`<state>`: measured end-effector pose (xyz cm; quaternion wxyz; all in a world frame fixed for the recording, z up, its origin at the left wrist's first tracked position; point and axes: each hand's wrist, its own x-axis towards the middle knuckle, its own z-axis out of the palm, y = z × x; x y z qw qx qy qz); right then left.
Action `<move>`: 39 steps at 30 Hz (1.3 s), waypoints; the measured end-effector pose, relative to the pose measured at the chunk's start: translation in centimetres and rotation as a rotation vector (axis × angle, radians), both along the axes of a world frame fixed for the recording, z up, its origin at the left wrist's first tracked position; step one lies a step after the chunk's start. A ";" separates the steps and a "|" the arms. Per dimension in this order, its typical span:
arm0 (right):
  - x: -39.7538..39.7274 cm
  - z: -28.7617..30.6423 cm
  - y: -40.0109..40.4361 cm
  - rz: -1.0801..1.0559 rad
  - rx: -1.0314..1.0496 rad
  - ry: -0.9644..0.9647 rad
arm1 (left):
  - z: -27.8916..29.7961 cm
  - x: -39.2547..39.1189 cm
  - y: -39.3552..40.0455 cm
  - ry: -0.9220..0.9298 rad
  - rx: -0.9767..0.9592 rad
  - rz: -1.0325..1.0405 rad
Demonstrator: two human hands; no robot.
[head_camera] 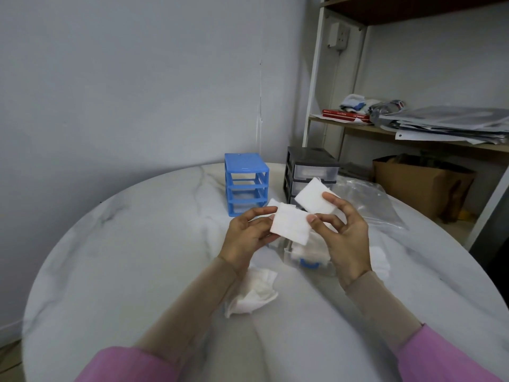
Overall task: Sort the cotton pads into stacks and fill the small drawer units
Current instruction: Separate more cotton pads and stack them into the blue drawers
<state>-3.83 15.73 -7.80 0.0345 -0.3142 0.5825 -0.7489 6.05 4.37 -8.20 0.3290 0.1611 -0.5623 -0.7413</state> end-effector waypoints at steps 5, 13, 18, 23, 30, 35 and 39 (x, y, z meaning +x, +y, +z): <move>-0.4 -0.2 0.0 -0.052 0.000 -0.015 | 0.2 0.0 0.4 0.015 0.013 -0.054; -0.3 -0.2 0.0 -0.064 0.012 0.017 | 0.5 0.1 0.7 0.015 0.026 -0.092; -0.3 -0.2 0.0 -0.064 0.009 0.049 | 0.7 0.0 0.7 0.022 0.080 -0.087; 0.0 -0.1 -0.1 -0.063 -0.002 0.098 | 0.4 0.1 0.8 -0.014 0.008 -0.049; 0.2 0.0 0.0 -0.071 0.011 0.133 | 0.3 0.0 0.5 -0.008 0.015 -0.023; 0.3 0.1 0.2 -0.075 -0.050 0.118 | 0.0 0.0 0.0 -0.026 0.020 0.054; 0.1 0.2 0.4 -0.030 -0.039 0.164 | -0.4 0.2 -0.6 -0.031 0.049 0.113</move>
